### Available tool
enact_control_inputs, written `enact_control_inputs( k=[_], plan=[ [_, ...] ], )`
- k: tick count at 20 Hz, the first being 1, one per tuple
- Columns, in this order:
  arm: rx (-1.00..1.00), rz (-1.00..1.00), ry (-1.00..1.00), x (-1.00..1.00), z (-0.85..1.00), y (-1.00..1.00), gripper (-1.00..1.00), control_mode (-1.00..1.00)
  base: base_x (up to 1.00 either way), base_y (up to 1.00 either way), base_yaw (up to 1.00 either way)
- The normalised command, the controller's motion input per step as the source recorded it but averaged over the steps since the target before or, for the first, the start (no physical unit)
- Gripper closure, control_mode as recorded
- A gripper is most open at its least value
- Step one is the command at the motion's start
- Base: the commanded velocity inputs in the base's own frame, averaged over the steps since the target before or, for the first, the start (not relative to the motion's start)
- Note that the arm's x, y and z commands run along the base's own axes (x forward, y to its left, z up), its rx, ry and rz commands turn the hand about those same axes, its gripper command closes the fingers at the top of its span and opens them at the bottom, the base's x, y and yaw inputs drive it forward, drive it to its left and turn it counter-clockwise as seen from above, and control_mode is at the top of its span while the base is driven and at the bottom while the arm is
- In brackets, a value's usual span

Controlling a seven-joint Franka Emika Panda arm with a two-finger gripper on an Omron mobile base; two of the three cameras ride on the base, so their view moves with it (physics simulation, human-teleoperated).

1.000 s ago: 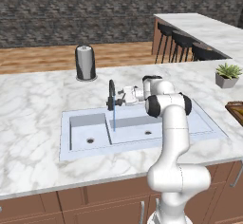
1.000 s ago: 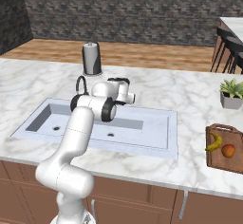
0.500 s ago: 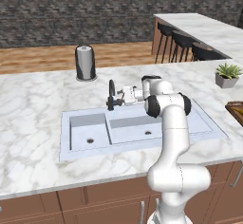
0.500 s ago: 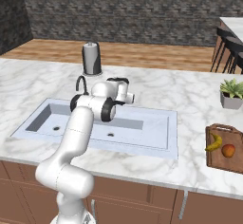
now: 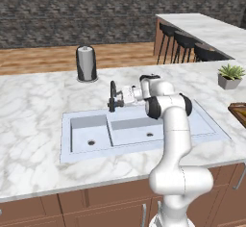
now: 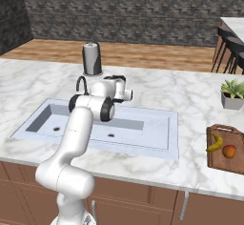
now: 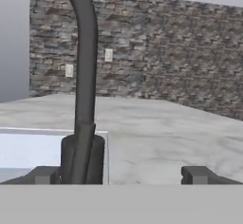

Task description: Pick the banana, mango from the sink and place them on the cutting board to airdry. Then turn off the sink faucet.

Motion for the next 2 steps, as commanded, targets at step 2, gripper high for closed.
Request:
enact_control_inputs(
  k=[2],
  plan=[
    [-0.11, 0.0, 0.0, 0.0, 0.0, 1.0, -1.0, -1.0, 0.0, 0.0, 0.0]
  ],
)
